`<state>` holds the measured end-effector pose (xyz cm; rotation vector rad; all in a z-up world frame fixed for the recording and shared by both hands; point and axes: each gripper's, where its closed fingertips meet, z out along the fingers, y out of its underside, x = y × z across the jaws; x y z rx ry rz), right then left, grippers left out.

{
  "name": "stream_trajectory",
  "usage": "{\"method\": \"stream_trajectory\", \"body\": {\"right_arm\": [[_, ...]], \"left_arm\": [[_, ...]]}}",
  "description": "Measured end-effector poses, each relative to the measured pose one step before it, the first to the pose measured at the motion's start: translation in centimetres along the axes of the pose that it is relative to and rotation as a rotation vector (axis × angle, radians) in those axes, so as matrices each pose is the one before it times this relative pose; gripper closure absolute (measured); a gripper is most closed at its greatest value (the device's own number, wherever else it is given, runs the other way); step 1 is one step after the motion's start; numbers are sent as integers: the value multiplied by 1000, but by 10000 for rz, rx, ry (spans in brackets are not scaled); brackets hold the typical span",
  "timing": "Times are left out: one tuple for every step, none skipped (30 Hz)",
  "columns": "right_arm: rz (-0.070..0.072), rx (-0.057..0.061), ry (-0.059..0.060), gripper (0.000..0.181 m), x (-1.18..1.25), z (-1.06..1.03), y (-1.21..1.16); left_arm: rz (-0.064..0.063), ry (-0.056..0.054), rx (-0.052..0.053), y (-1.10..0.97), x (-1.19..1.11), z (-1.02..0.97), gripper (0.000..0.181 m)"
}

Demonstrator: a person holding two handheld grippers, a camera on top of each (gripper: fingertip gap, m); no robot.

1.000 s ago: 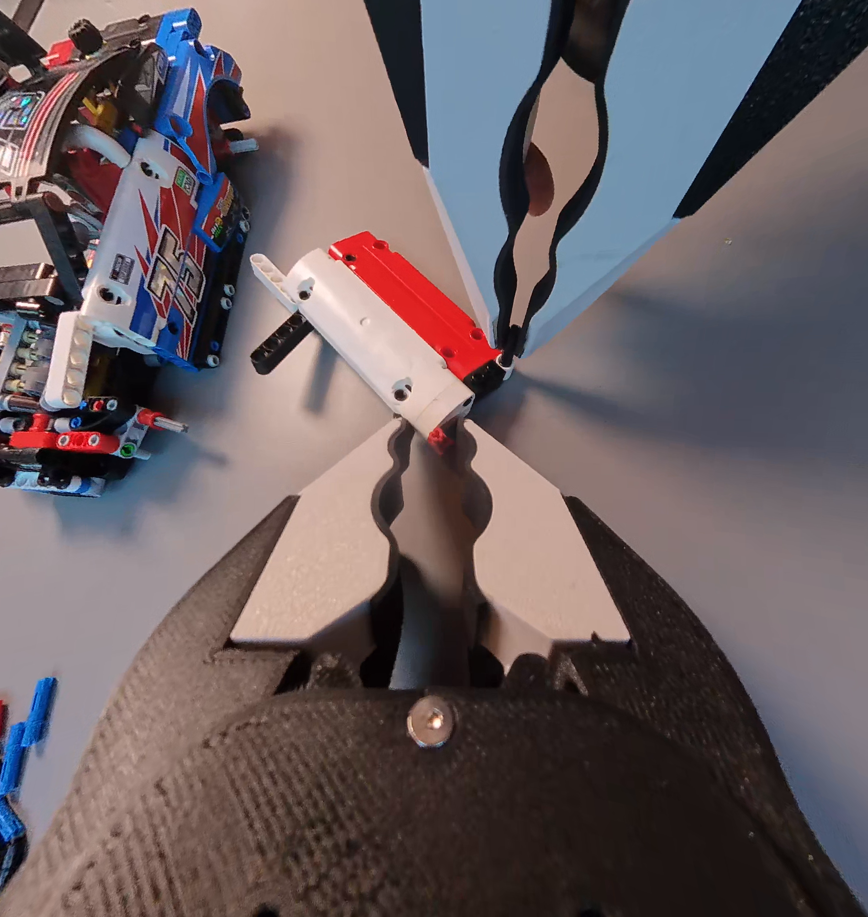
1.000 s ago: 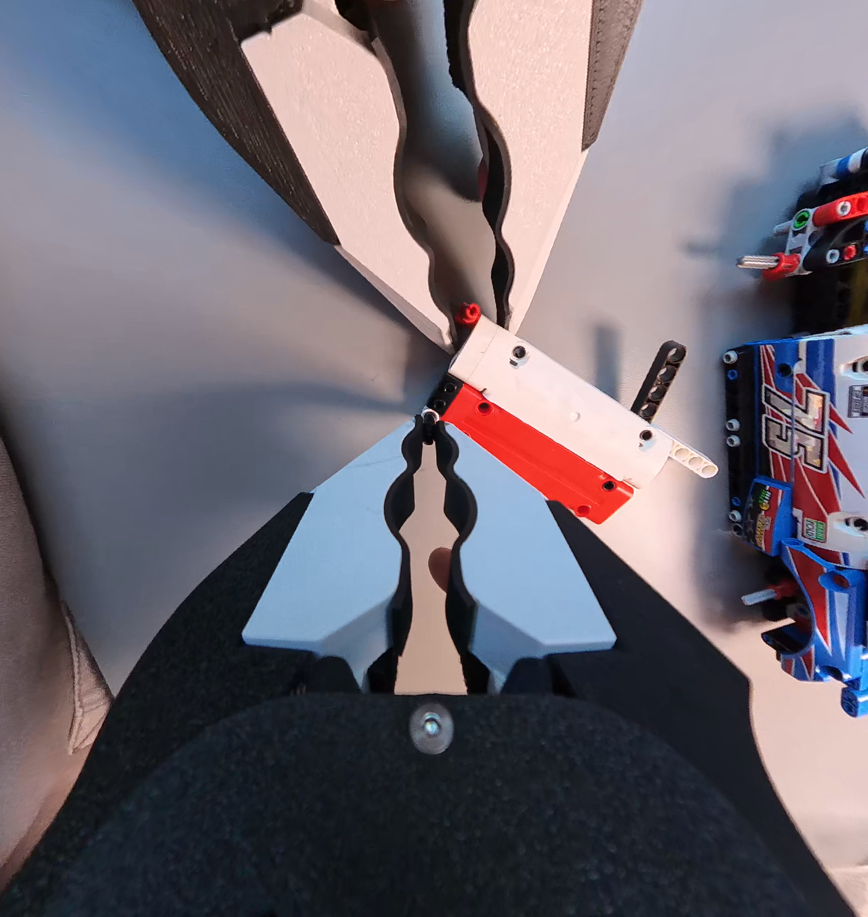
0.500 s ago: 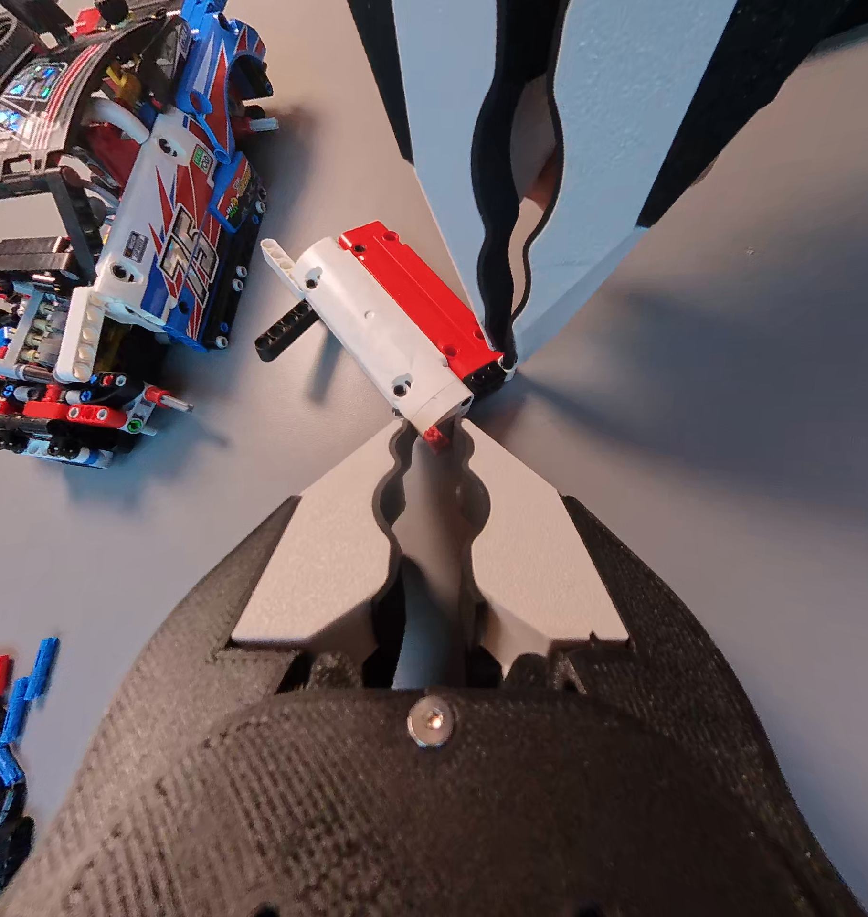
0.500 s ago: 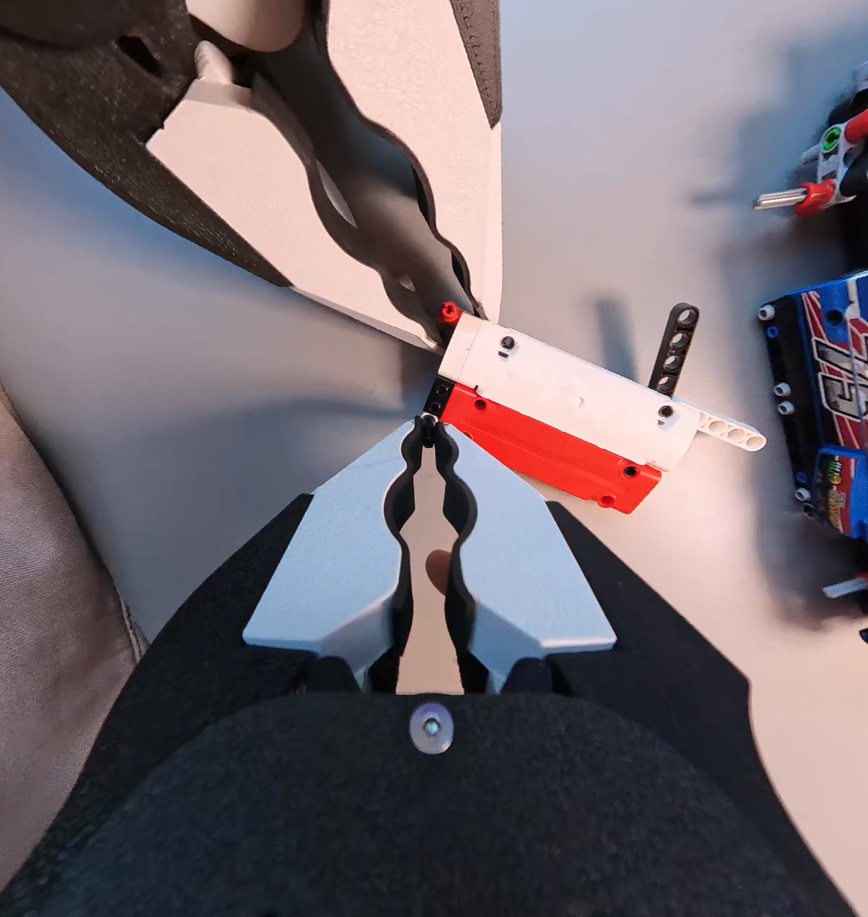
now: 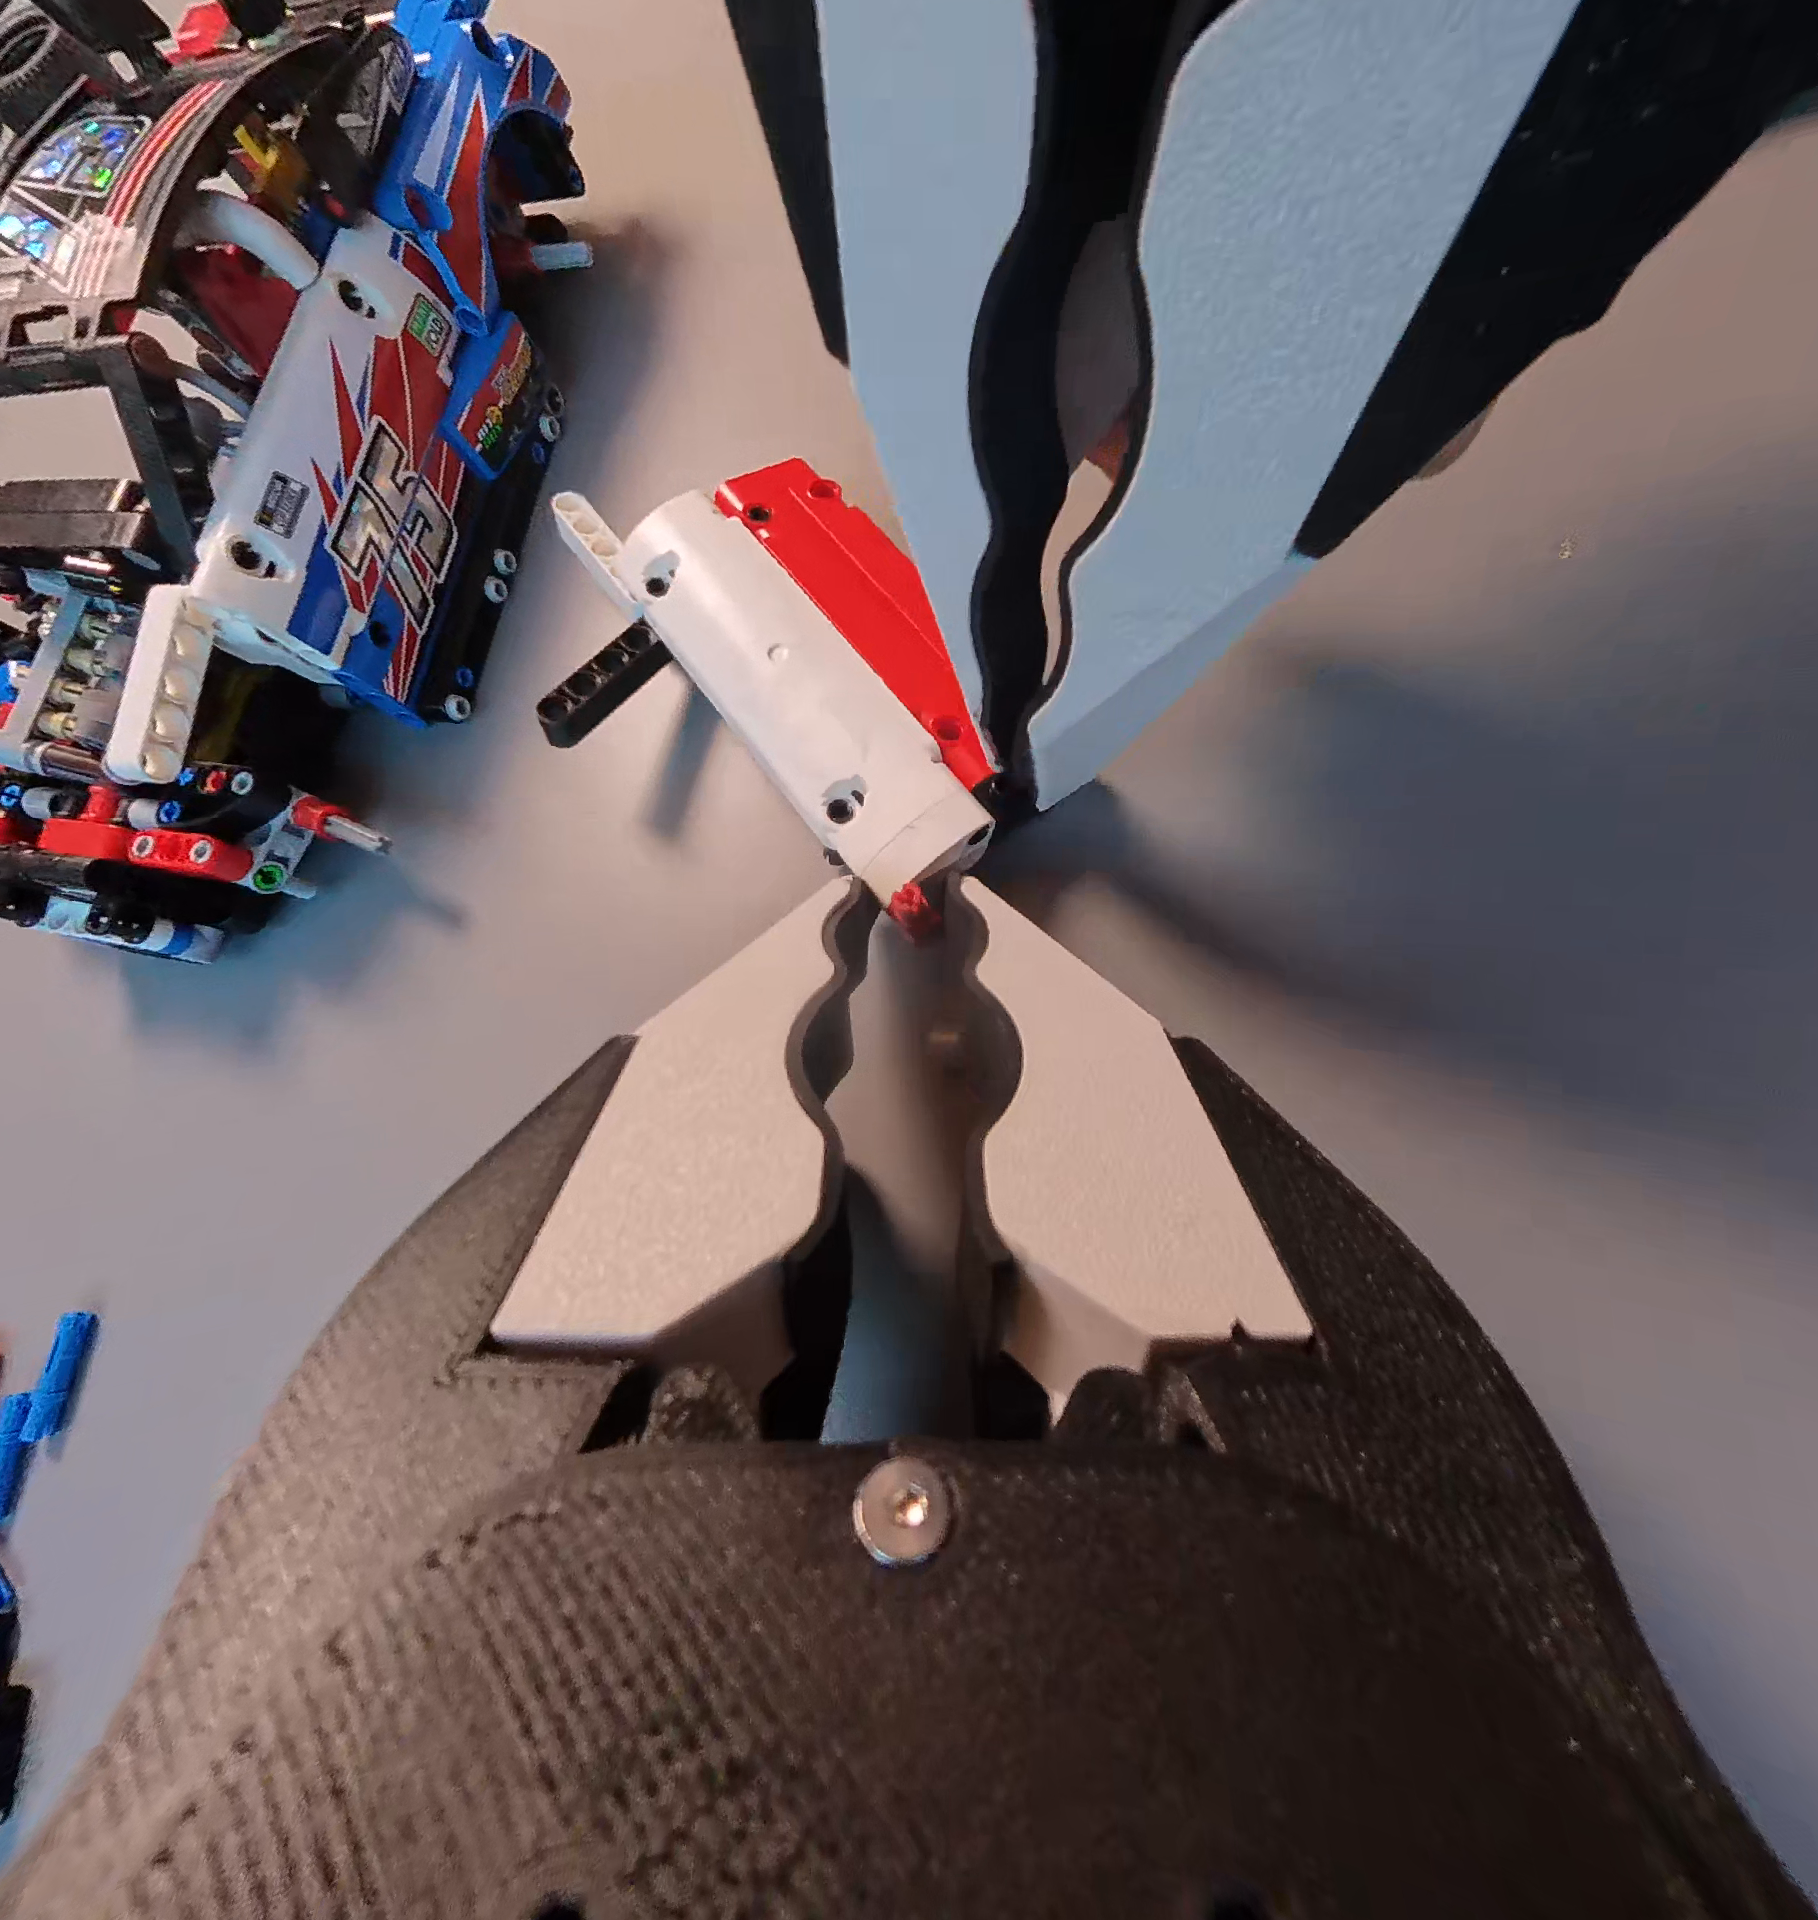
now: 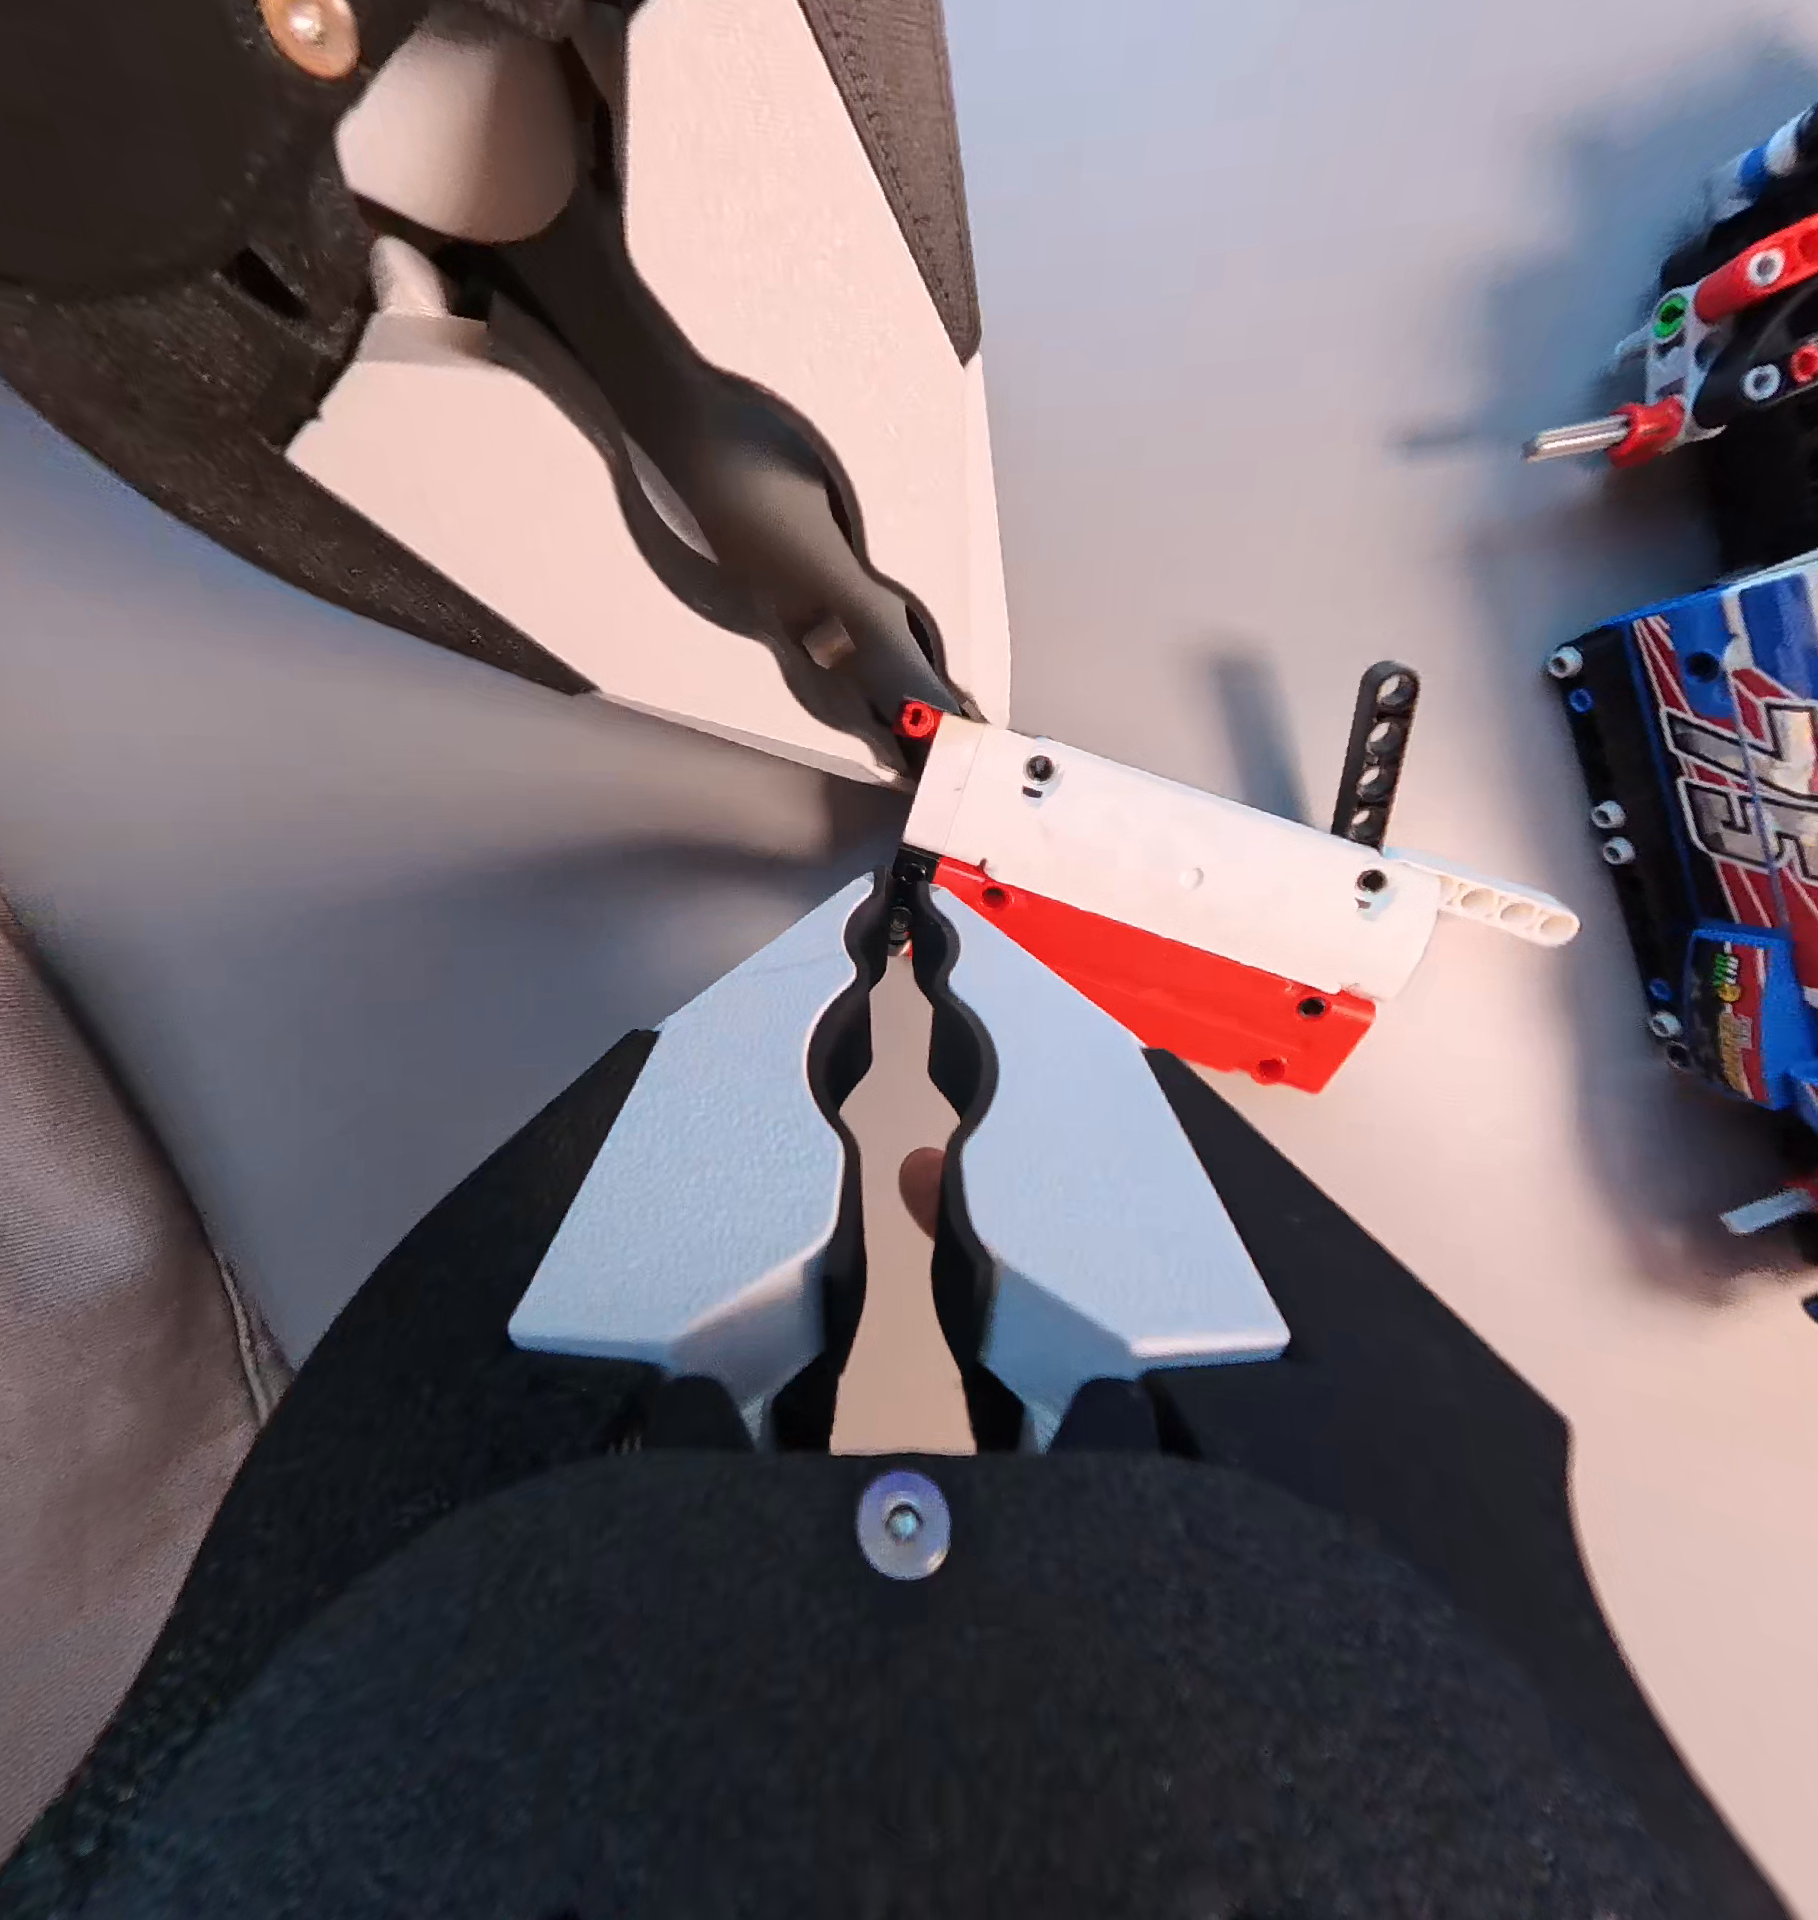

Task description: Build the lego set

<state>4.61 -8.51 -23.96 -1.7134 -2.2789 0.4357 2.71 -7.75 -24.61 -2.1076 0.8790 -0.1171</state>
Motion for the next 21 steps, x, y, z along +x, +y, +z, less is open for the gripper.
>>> {"method": "stream_trajectory", "body": {"right_arm": [[8, 368, -46, 181, -123, -41, -37], [259, 344, -123, 181, -103, -112, -21], [309, 549, -239, 181, -252, -221, -307], [263, 682, -208, 180, -237, -318, -497], [258, 590, 62, 180, 175, -357, -367], [187, 552, 67, 181, 216, -355, -309], [191, 767, 20, 181, 174, -424, -582], [308, 871, -28, 181, 167, -473, -742], [466, 806, -93, 181, 173, -466, -677], [551, 787, -152, 181, 89, -415, -700], [590, 773, -266, 181, -125, -323, -747], [627, 704, -322, 180, -308, -165, -681], [595, 607, -337, 181, -407, 9, -515], [445, 541, -281, 181, -372, 85, -408], [281, 448, -210, 181, -293, 93, -332], [227, 278, -272, 181, -393, 115, -182], [292, 173, -294, 181, -408, 127, -119], [214, 176, -130, 180, -109, 14, -184], [63, 63, -148, 180, -125, -55, -88], [-102, -52, -57, 180, 0, -98, 2], [-248, -234, -71, 180, -65, -85, 205]], "left_arm": [[-6, 43, 15, -15, 33, -1, 170], [3, 18, 24, -21, 42, -3, 170], [20, -2, 28, -16, 25, -3, 169], [6, 7, 33, -11, -5, -12, 169], [-10, 9, 106, -129, -34, -56, 165], [12, 70, 192, -304, 33, -169, 159], [-14, 34, 229, -417, -101, -301, 154], [-67, 131, 367, -623, -41, -436, 152], [-199, 369, 613, -950, 251, -528, 154], [-327, 403, 721, -1113, 332, -528, 156], [-279, 216, 668, -1067, 134, -452, 157], [-112, 73, 575, -935, 41, -355, 158], [-16, 20, 392, -658, 48, -228, 160], [28, -28, 176, -332, 21, -99, 162], [110, -92, 107, -201, -23, -61, 165], [194, -179, 98, -193, -147, -87, 170], [230, -119, 65, -168, -59, -110, 174], [144, -96, 38, -145, -61, -93, 175], [139, 21, 30, -131, 62, -95, 180], [112, 53, -28, -26, 107, -37, 179], [173, 68, -85, 72, 159, 23, 179]]}}
